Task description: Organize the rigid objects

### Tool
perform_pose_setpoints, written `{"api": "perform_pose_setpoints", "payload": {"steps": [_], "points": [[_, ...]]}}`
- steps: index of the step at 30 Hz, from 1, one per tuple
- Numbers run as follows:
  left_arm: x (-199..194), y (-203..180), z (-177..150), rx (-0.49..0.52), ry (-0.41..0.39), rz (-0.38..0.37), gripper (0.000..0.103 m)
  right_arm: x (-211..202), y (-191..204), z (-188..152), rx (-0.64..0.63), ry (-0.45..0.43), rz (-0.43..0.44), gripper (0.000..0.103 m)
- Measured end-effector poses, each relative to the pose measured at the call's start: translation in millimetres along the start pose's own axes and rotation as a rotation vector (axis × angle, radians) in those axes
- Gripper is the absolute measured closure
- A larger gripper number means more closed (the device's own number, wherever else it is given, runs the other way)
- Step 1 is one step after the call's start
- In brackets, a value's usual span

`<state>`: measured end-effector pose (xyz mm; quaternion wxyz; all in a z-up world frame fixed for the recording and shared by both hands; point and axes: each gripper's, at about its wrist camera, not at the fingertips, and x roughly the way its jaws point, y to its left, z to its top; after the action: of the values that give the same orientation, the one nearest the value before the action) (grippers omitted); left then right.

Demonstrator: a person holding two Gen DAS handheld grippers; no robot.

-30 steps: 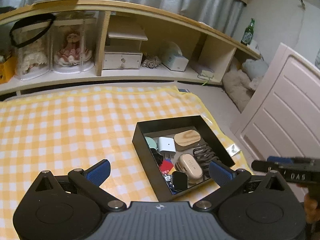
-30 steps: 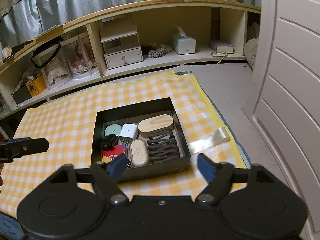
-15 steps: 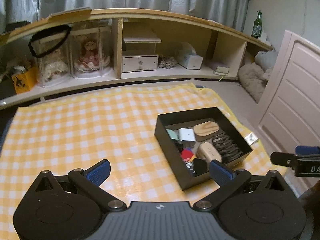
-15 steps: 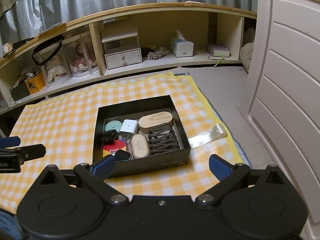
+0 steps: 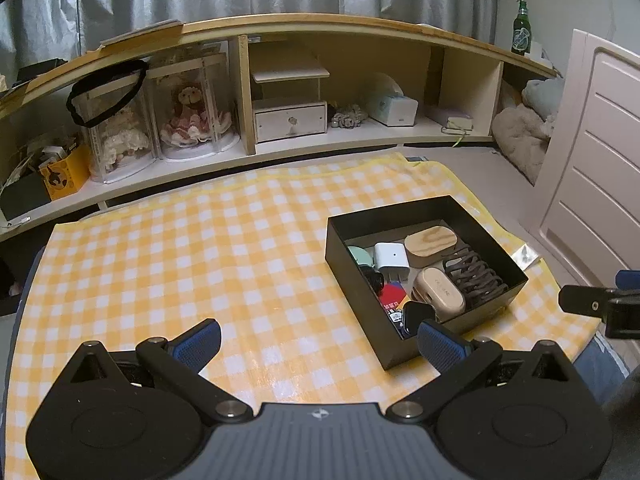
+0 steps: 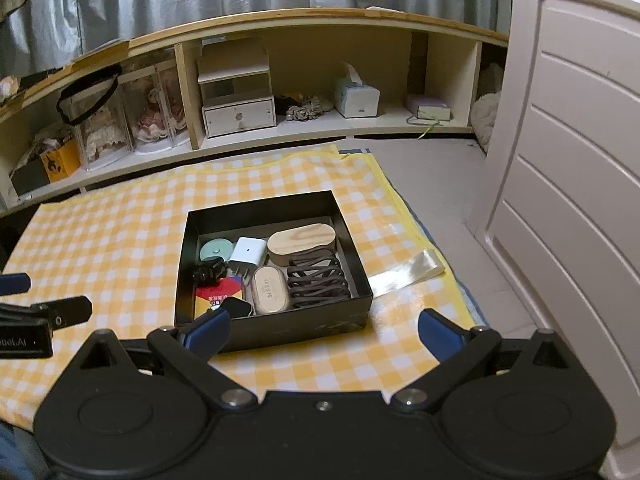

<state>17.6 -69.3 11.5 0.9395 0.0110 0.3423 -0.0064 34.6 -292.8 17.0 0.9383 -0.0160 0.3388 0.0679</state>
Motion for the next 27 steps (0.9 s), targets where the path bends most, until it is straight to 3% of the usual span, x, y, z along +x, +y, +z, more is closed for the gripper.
{"api": "perform_pose_setpoints", "payload": {"steps": [27], "points": [[1.1, 2.9, -0.7, -0.011, 0.002, 0.014, 0.0, 1.2, 2.2, -0.7, -0.014, 0.011, -0.004, 0.002]]}}
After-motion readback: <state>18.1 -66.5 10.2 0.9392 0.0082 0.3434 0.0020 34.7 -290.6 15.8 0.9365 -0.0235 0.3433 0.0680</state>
